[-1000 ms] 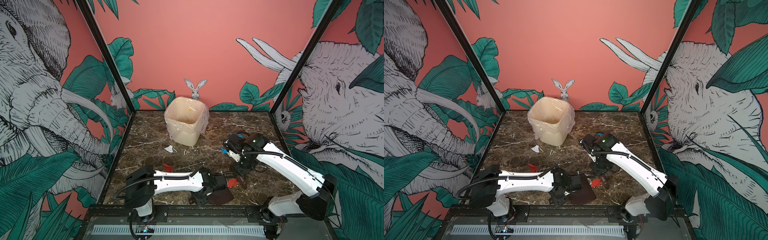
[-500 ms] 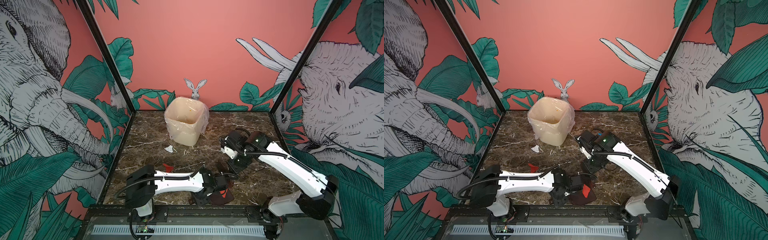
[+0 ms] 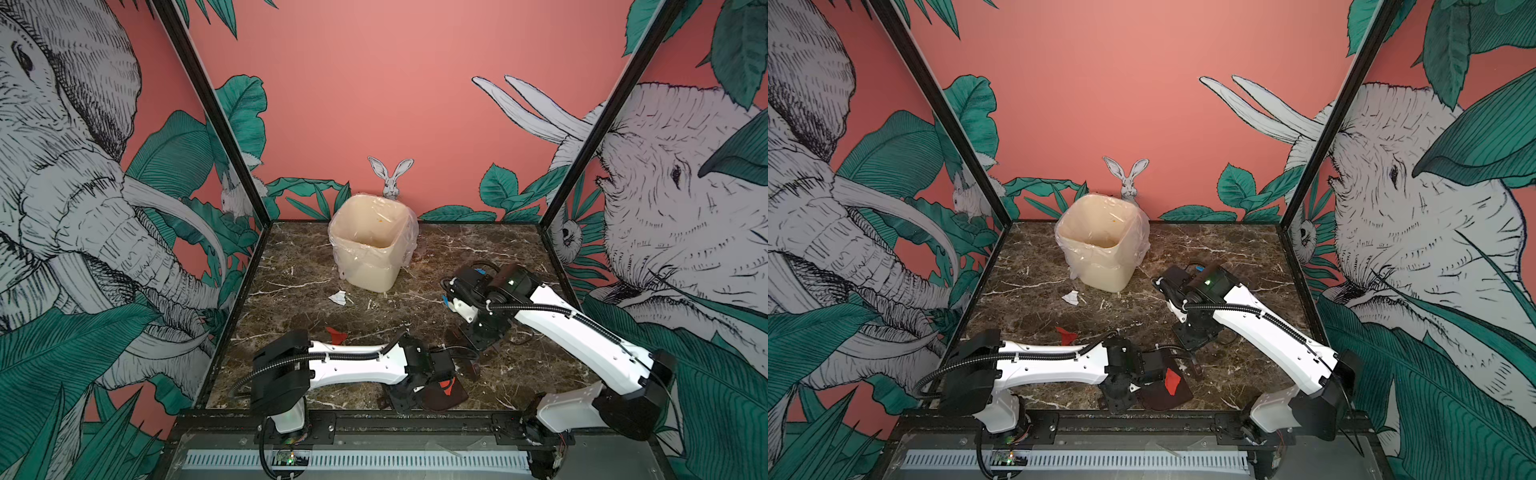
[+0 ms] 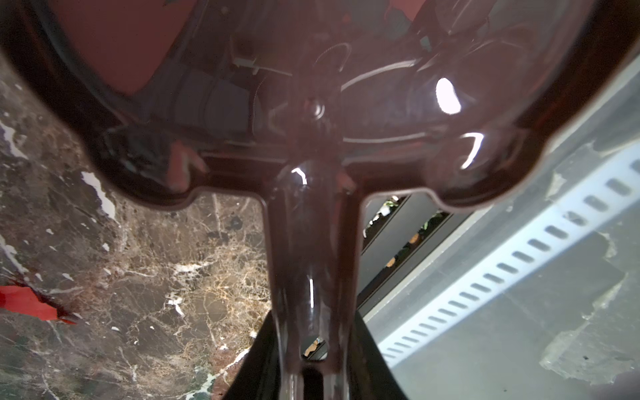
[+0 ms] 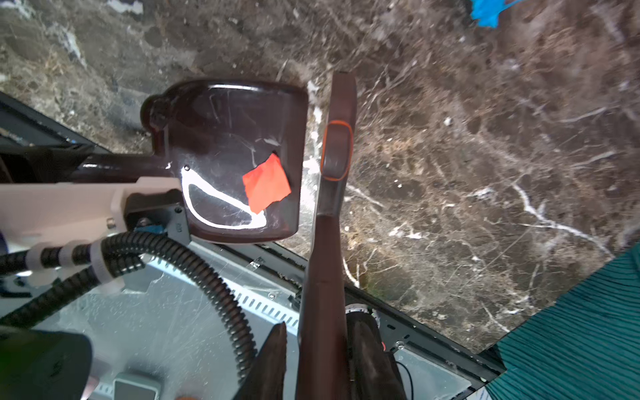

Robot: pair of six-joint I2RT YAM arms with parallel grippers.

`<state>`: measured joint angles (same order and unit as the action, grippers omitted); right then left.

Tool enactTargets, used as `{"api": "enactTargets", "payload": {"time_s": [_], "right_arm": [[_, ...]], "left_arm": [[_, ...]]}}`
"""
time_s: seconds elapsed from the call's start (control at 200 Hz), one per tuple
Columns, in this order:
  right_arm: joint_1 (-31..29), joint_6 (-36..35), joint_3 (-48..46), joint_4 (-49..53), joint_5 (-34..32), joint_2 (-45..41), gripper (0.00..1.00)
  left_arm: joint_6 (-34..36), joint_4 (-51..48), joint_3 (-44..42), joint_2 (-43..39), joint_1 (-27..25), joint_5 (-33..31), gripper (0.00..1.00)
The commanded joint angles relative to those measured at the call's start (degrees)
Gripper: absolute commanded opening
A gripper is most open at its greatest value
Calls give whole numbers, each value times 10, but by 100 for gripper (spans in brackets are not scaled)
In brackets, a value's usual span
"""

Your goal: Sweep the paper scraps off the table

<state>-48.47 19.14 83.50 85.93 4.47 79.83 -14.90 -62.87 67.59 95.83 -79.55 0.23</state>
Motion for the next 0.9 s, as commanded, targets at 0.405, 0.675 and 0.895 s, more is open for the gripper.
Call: {"api": "enactTargets", "payload": {"time_s": [0.405, 0.675, 0.895], "right_arm": [[-7, 31, 22, -40, 84, -42, 0], [62, 3, 56, -2, 37, -64, 0], [145, -29, 59, 9, 35, -88, 0]], "left_arm": [[1, -11, 25, -10, 4, -10, 0], [-7, -11, 23, -36, 5, -34, 0], [-18, -14, 21, -73, 17, -48, 0]]}}
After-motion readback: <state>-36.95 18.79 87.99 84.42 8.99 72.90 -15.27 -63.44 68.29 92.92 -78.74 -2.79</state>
